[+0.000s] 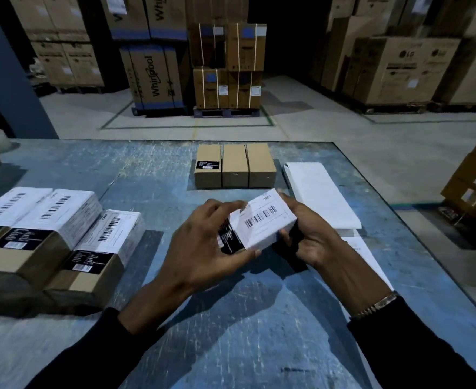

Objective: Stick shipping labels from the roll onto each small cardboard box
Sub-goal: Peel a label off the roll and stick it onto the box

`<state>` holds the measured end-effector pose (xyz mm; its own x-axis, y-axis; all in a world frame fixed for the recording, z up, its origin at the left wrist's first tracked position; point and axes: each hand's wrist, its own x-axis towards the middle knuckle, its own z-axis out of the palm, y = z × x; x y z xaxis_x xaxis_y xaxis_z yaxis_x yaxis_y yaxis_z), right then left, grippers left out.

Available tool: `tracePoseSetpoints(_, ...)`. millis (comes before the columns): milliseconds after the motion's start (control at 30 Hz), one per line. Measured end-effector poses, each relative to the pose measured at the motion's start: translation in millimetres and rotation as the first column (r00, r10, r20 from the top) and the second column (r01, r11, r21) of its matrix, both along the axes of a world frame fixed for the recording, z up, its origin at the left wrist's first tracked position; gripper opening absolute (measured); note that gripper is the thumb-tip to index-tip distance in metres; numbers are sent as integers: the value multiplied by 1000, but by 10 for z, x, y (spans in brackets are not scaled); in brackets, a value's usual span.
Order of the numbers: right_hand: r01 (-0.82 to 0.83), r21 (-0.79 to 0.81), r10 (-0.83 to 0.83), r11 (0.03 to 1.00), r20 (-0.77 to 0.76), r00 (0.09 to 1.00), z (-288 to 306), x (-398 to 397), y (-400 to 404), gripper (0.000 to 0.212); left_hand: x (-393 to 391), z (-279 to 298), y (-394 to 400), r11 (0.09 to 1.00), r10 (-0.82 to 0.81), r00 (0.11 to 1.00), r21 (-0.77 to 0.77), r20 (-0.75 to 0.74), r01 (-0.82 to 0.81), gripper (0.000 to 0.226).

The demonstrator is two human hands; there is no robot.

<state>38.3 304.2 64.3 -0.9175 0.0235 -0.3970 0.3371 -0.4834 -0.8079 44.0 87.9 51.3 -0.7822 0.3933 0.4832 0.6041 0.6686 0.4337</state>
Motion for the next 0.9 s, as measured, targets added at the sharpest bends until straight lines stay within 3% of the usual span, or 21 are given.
tracePoseSetpoints(67, -19, -74, 17, 997, -38, 999, -3, 18, -85, 52, 97, 13, -22, 998, 59, 996, -21, -66, -60, 83)
tracePoseSetpoints(133, -42, -39, 39, 998, -89, 995, 26, 57, -200, 58, 201, 30, -72, 994, 113, 990, 13, -85, -112, 78)
tracePoseSetpoints(200, -61, 66, 70, 996, -144, 987, 19, 97, -328, 58, 321, 85, -175, 982, 182, 980, 60, -84, -177, 74)
tracePoseSetpoints(267, -46, 284, 108, 958, -205, 973, -34, 132, -424, 51, 423, 152, -327, 962, 270, 958, 67, -96, -264, 71)
tracePoseSetpoints(333, 27, 630, 201, 776, -289, 936, -117, 163, -487, 40, 519, 242, -539, 939, 345, 932, 53, -111, -341, 69)
tracePoseSetpoints(400, 133, 863, 375, 488, -345, 860, -225, 187, -505, 33, 592, 354, -763, 909, 415, 903, 24, -107, -415, 70)
tracePoseSetpoints(467, 152, 940, 521, 306, -299, 799, -271, 217, -521, 40, 626, 465, -959, 865, 496, 861, -21, -114, -501, 72)
tracePoseSetpoints(567, 124, 981, 623, 149, -190, 759, -302, 237, -546, 52, 590, 596, -1165, 788, 597, 792, -92, -126, -609, 70)
tracePoseSetpoints(633, 123, 986, 641, 110, -165, 750, -304, 243, -542, 54, 541, 642, -1233, 732, 646, 749, -161, -146, -662, 65)
tracePoseSetpoints(767, 111, 983, 631, 147, -180, 754, -331, 234, -495, 52, 477, 631, -1258, 634, 715, 673, -231, -188, -738, 61)
tracePoseSetpoints(900, 136, 985, 633, 103, -170, 755, -318, 240, -501, 48, 398, 573, -1279, 599, 731, 650, -261, -206, -757, 55)
